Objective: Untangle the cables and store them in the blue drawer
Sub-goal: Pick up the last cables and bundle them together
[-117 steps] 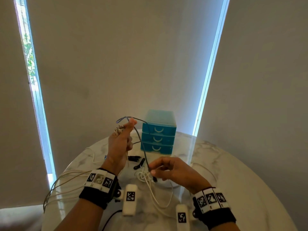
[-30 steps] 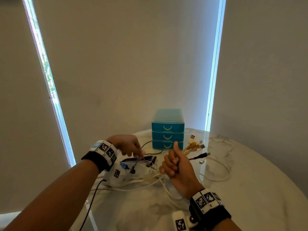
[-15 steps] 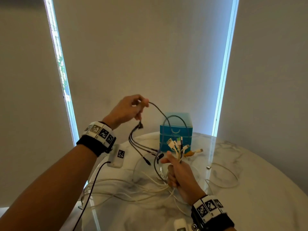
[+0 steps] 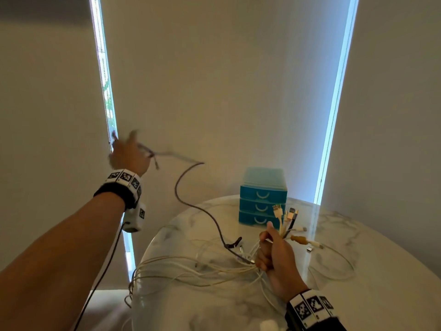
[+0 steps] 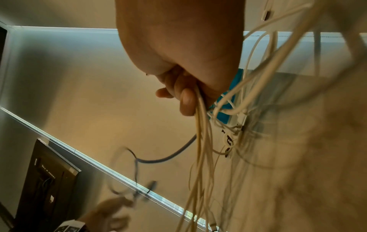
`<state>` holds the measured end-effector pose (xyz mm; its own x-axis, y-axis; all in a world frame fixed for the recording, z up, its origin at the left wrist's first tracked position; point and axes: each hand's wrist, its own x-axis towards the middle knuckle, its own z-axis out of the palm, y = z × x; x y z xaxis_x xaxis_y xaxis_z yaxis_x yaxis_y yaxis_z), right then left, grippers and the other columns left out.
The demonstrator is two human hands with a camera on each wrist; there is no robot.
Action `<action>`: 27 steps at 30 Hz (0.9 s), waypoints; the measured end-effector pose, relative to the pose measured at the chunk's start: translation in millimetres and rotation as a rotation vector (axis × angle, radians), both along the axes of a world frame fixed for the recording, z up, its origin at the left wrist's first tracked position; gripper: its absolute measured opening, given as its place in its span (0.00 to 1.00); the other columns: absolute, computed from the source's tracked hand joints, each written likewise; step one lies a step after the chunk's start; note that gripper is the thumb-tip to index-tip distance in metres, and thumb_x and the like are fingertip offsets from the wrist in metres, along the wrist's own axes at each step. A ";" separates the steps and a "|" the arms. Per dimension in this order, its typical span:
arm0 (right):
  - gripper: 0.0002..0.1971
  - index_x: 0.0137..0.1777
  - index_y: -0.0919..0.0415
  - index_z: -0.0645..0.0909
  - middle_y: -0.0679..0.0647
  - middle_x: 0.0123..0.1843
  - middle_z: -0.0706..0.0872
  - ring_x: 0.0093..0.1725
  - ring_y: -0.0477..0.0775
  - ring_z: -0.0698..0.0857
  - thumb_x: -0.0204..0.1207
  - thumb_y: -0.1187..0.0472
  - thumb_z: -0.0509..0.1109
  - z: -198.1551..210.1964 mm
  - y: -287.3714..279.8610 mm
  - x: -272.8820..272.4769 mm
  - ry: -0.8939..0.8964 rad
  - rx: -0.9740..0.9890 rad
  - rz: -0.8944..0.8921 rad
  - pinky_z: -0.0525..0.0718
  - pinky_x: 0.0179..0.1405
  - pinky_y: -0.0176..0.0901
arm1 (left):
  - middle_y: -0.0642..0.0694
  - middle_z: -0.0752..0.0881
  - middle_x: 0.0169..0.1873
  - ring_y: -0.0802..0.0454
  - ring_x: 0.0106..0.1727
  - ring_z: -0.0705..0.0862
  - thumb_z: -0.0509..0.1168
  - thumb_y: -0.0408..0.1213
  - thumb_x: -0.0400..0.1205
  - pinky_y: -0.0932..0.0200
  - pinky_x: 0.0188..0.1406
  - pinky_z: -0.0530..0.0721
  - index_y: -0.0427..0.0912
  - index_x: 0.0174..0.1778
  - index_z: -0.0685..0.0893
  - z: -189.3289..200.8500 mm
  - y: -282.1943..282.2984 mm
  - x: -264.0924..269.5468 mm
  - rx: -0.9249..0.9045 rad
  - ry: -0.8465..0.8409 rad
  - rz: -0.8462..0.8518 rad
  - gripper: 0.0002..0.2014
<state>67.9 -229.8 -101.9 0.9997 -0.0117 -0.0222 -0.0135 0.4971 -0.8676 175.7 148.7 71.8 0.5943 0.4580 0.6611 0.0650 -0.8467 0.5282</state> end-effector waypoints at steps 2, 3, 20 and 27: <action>0.27 0.35 0.61 0.78 0.52 0.22 0.59 0.18 0.48 0.60 0.92 0.43 0.64 5.1 1.0 -1.0 -0.023 0.054 0.033 0.64 0.16 0.40 | 0.31 0.39 0.94 0.23 0.85 0.70 0.76 0.52 0.84 0.29 0.85 0.69 0.44 0.95 0.54 -27.7 15.5 4.1 -0.118 0.522 0.209 0.50; 0.29 0.33 0.60 0.77 0.52 0.23 0.59 0.18 0.49 0.60 0.92 0.42 0.63 8.3 2.7 -1.6 -0.032 0.075 0.057 0.65 0.17 0.41 | 0.34 0.43 0.94 0.26 0.85 0.71 0.73 0.47 0.85 0.31 0.85 0.68 0.43 0.93 0.59 -36.2 12.3 2.9 -0.016 0.619 0.225 0.43; 0.27 0.29 0.56 0.65 0.53 0.23 0.60 0.25 0.52 0.63 0.89 0.49 0.69 26.6 -22.4 -1.5 -0.125 0.258 0.090 0.74 0.39 0.51 | 0.44 0.91 0.50 0.54 0.48 0.87 0.67 0.42 0.94 0.67 0.53 0.85 0.36 0.66 0.84 -98.9 -219.3 -68.8 0.275 1.051 -1.365 0.13; 0.27 0.32 0.56 0.68 0.54 0.28 0.65 0.33 0.54 0.73 0.92 0.45 0.66 30.8 -25.3 0.7 -0.159 0.576 0.075 0.81 0.77 0.60 | 0.50 0.86 0.42 0.54 0.39 0.83 0.65 0.42 0.95 0.59 0.43 0.85 0.38 0.66 0.89 -84.1 -188.7 -64.4 0.105 0.731 -1.395 0.13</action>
